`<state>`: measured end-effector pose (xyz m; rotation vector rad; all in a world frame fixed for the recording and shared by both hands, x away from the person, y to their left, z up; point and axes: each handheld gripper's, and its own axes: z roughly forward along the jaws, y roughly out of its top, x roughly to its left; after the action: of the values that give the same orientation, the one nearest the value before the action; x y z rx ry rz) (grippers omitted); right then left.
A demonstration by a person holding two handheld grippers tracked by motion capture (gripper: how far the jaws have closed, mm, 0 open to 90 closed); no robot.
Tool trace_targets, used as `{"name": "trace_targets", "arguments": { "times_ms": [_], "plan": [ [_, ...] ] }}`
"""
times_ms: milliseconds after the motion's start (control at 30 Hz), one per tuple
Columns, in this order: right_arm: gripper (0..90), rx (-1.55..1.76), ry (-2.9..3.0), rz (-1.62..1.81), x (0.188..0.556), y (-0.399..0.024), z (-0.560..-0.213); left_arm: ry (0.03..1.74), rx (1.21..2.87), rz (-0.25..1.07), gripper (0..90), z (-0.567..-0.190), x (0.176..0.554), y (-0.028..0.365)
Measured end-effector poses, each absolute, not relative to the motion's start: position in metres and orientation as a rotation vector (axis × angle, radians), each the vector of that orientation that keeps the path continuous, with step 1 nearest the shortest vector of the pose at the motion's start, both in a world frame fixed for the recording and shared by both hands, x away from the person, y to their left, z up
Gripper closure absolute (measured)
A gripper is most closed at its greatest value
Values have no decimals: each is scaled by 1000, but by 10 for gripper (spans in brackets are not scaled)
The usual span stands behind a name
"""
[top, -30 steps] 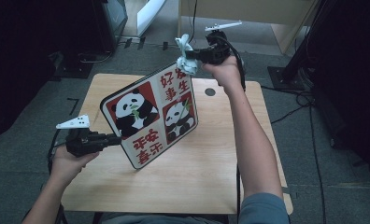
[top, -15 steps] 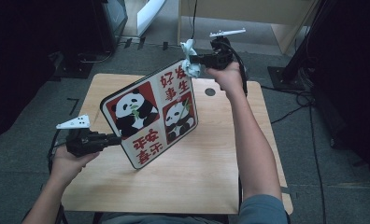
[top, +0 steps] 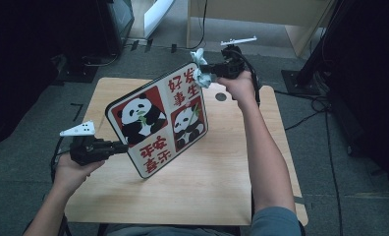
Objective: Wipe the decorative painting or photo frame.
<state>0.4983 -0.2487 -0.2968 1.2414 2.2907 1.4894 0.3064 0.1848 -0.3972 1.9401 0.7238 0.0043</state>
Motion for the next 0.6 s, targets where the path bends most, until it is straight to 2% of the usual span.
{"name": "trace_targets", "arguments": {
  "times_ms": [600],
  "plan": [
    [792,1264,2305,1496,495,-252,-312,727,1942,7,784,-397,306,184]
  ]
}}
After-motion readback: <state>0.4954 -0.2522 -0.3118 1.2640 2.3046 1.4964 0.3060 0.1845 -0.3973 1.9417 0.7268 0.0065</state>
